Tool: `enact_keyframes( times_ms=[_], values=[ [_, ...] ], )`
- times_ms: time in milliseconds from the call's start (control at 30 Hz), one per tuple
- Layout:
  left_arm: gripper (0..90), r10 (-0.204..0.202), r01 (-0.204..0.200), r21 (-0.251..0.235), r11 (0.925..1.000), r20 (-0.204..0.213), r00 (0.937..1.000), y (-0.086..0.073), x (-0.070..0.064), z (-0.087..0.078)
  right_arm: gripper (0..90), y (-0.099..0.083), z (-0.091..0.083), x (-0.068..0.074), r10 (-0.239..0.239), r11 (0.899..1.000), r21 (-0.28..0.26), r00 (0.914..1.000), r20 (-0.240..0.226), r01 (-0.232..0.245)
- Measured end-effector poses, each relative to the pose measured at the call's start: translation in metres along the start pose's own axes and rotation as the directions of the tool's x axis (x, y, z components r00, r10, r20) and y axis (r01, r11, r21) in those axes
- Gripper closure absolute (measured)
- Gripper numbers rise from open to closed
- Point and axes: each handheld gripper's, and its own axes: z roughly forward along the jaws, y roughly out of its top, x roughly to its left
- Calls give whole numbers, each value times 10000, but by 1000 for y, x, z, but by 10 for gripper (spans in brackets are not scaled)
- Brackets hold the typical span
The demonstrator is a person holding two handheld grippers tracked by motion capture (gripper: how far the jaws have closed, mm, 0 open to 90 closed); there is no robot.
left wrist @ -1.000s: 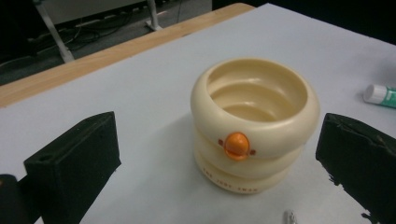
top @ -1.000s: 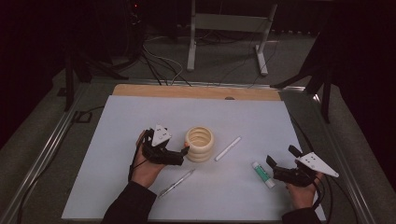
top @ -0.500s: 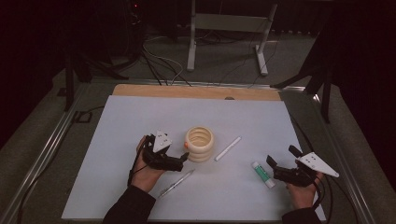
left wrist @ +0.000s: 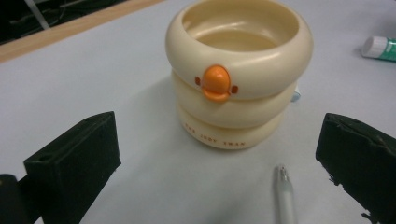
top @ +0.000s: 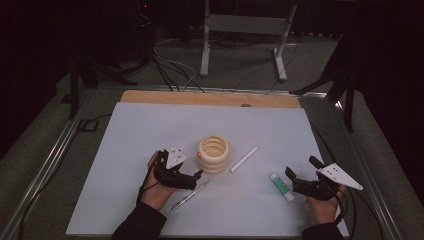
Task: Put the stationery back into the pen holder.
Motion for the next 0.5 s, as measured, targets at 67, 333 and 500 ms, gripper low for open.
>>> enact_keyframes(
  times_ms=[67, 333, 500],
  values=[
    [1, -12, 12, 35, 10000, 15, 10000, -1, -1, 0, 2, 0, 0, 0, -3, 10000, -6, 10000, -12, 3],
    [1, 88, -95, 425, 9991, 171, 9998, -6, -8, 4, 2, 0, 0, 0, 1, 10000, -9, 10000, 2, -1],
    [1, 168, -181, 649, 9977, 208, 9996, -8, -12, 6, 2, 0, 0, 1, -32, 10000, -3, 10000, -19, 32]
  ],
)
